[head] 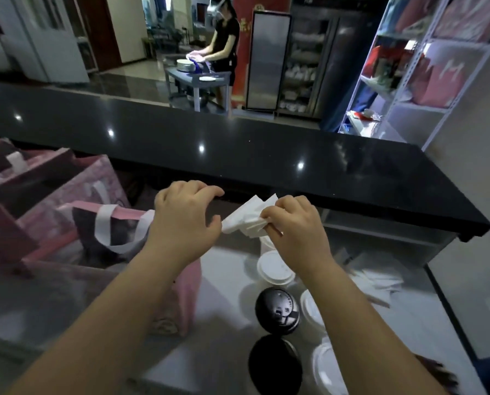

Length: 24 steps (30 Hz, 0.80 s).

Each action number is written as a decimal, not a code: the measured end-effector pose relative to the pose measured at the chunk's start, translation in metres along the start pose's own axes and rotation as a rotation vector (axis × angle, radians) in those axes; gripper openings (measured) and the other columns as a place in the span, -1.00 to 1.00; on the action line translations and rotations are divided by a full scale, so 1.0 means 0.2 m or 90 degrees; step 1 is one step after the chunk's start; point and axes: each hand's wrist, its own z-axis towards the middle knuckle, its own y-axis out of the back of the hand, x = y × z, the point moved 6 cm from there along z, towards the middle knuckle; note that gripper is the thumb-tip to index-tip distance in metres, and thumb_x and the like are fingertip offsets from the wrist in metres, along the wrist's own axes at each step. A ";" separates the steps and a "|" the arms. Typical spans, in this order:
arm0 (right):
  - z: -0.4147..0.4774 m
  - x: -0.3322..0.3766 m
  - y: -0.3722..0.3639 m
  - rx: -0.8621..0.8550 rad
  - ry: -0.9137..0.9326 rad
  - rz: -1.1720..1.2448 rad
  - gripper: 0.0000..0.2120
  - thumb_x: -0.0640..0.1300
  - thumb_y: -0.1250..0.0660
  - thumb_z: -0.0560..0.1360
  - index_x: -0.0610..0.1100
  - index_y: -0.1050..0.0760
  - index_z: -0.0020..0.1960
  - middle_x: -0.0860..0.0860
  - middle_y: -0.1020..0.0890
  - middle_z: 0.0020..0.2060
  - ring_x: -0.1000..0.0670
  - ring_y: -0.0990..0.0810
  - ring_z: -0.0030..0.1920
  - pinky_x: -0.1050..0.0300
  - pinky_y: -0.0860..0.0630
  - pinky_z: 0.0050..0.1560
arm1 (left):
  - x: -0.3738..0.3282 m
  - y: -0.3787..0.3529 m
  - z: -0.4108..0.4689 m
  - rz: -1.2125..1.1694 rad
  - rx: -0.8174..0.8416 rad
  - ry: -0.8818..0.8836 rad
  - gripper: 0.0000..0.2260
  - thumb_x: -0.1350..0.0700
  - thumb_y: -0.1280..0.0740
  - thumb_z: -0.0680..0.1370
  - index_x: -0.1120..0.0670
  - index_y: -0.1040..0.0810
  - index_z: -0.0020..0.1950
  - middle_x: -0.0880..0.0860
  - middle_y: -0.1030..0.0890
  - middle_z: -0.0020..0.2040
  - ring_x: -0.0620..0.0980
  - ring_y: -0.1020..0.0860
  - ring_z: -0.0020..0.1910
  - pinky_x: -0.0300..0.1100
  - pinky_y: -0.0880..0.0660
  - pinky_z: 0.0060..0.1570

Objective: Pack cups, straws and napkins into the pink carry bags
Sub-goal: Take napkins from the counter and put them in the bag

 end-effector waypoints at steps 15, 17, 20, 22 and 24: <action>0.06 0.64 -0.11 -0.025 -0.075 0.012 -0.85 -0.31 -0.47 0.37 -0.20 -0.65 -0.06 -0.09 -0.58 -0.18 -0.17 -0.50 -0.14 -0.13 -0.50 -0.13 | 0.58 0.18 -0.25 0.024 0.106 -0.025 -0.58 0.06 -0.31 0.43 -0.07 -0.50 0.29 -0.06 -0.53 0.17 0.04 -0.41 0.21 0.02 -0.28 0.21; 0.09 0.68 -0.13 -0.030 -0.065 0.024 -0.84 -0.32 -0.48 0.36 -0.20 -0.65 -0.07 -0.09 -0.58 -0.18 -0.16 -0.50 -0.15 -0.11 -0.51 -0.14 | 0.64 0.20 -0.27 0.043 0.119 0.001 -0.58 0.06 -0.31 0.43 -0.06 -0.50 0.29 -0.06 -0.53 0.18 0.05 -0.40 0.22 0.01 -0.28 0.21; 0.10 0.72 -0.15 -0.034 -0.050 0.033 -0.83 -0.32 -0.50 0.35 -0.19 -0.64 -0.07 -0.08 -0.58 -0.18 -0.13 -0.49 -0.15 -0.08 -0.51 -0.14 | 0.76 0.24 -0.30 0.068 0.124 0.037 -0.61 0.05 -0.31 0.43 -0.05 -0.50 0.26 -0.04 -0.52 0.17 0.05 -0.39 0.21 -0.01 -0.29 0.18; 0.10 0.74 -0.18 -0.038 -0.059 0.046 -0.83 -0.31 -0.49 0.36 -0.17 -0.64 -0.06 -0.06 -0.58 -0.17 -0.10 -0.47 -0.13 -0.06 -0.51 -0.13 | 0.85 0.26 -0.31 0.061 0.120 0.058 -0.63 0.04 -0.33 0.43 -0.03 -0.51 0.24 -0.03 -0.54 0.15 0.06 -0.41 0.17 -0.02 -0.31 0.14; 0.11 0.76 -0.20 -0.044 -0.080 0.065 -0.82 -0.30 -0.49 0.37 -0.14 -0.64 -0.05 -0.03 -0.57 -0.15 -0.02 -0.42 -0.12 0.00 -0.48 -0.12 | 0.92 0.29 -0.30 0.036 0.114 0.077 -0.66 0.01 -0.39 0.41 -0.02 -0.52 0.17 -0.04 -0.56 0.09 0.05 -0.43 0.13 -0.03 -0.34 0.11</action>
